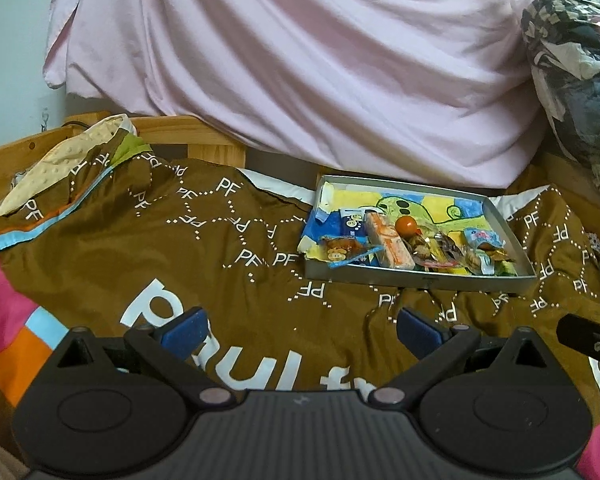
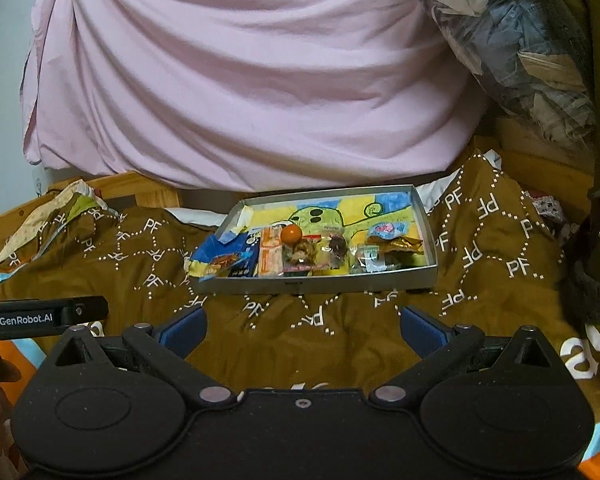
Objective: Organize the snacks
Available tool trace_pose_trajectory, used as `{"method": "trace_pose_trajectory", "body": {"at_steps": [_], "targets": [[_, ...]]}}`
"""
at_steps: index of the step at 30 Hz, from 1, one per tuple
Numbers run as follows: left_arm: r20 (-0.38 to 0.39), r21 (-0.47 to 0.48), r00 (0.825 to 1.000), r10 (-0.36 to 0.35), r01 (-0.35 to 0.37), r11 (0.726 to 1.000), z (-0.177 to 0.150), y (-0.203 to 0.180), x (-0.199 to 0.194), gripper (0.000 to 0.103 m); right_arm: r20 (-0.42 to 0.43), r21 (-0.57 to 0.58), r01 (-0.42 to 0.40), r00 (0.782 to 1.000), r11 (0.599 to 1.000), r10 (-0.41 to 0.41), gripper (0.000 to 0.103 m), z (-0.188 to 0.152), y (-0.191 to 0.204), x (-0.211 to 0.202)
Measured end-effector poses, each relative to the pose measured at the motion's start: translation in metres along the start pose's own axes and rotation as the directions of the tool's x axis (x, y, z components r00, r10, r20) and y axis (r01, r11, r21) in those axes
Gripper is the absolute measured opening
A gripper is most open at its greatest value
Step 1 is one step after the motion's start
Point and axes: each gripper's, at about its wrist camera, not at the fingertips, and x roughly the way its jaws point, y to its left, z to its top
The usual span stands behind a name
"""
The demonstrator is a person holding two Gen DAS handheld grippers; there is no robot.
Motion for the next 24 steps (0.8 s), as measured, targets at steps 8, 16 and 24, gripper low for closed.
{"method": "trace_pose_trajectory", "body": {"at_steps": [8, 16, 24], "targets": [[-0.002, 0.039, 1.000, -0.010, 0.010, 0.999, -0.009, -0.005, -0.008, 0.103, -0.015, 0.002, 0.017, 1.000, 1.000, -0.017, 0.102, -0.004, 0.002, 0.000], [-0.009, 0.050, 1.000, -0.010, 0.011, 0.999, -0.014, -0.007, -0.012, 0.103, -0.023, 0.008, 0.022, 1.000, 1.000, -0.022, 0.102, -0.005, 0.000, 0.002], [-0.008, 0.049, 1.000, -0.011, 0.011, 0.999, -0.015, -0.007, -0.013, 0.103, -0.027, 0.003, 0.021, 0.999, 1.000, -0.021, 0.102, -0.005, 0.001, 0.002]]}}
